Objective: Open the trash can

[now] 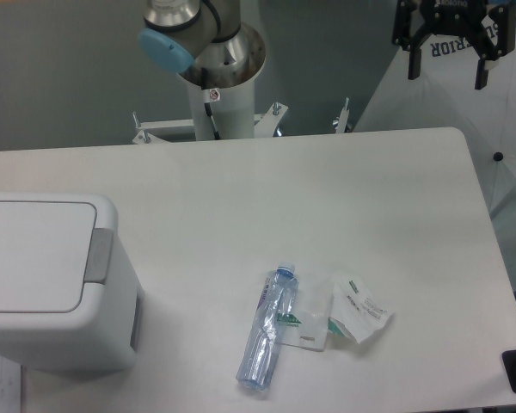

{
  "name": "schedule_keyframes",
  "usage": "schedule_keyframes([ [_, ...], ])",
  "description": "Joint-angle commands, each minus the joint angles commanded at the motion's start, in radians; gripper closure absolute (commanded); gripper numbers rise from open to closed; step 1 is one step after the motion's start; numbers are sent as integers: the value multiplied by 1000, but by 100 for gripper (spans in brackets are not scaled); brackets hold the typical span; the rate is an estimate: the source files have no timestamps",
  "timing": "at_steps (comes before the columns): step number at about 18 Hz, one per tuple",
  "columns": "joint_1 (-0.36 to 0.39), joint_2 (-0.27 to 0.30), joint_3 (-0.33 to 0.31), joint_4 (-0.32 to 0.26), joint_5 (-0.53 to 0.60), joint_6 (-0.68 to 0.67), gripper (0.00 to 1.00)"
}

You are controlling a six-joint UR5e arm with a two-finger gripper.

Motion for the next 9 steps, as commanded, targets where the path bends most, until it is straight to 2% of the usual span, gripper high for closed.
schedule_keyframes([
  [5, -5, -2, 17, -2, -2, -110, 0],
  [7, -14, 2, 14, -2, -5, -190, 0],
  [9, -56, 2, 15, 0, -5, -299, 0],
])
